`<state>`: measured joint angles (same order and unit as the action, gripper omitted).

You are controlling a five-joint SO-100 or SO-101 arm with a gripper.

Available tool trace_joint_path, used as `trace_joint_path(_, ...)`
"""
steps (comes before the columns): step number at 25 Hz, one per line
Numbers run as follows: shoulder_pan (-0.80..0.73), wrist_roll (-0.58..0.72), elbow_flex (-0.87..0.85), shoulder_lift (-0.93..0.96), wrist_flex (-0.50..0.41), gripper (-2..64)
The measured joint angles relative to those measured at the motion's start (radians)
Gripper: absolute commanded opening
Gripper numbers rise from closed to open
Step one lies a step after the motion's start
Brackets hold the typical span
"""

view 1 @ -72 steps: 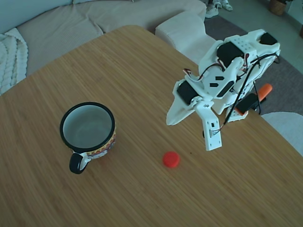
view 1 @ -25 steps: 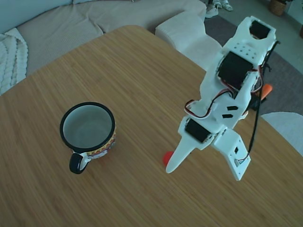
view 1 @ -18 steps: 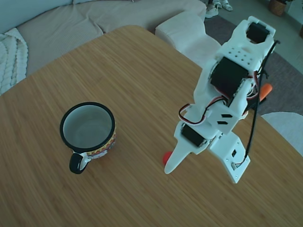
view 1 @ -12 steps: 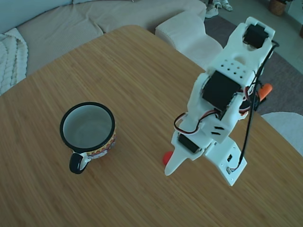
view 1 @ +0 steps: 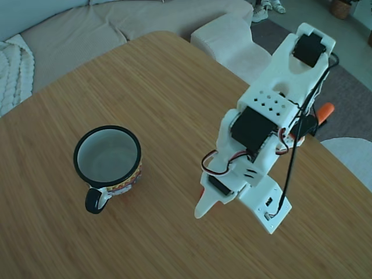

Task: Grasp a red cap and put it in the cup.

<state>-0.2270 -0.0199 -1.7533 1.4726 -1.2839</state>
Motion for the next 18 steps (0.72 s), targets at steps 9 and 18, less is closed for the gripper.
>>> trace_joint_path(9, 0.009, 0.002, -0.051, -0.011, 0.074, 47.2)
trace_joint_path(18, 0.049, 0.002, -0.147, -0.011, 0.132, 47.2)
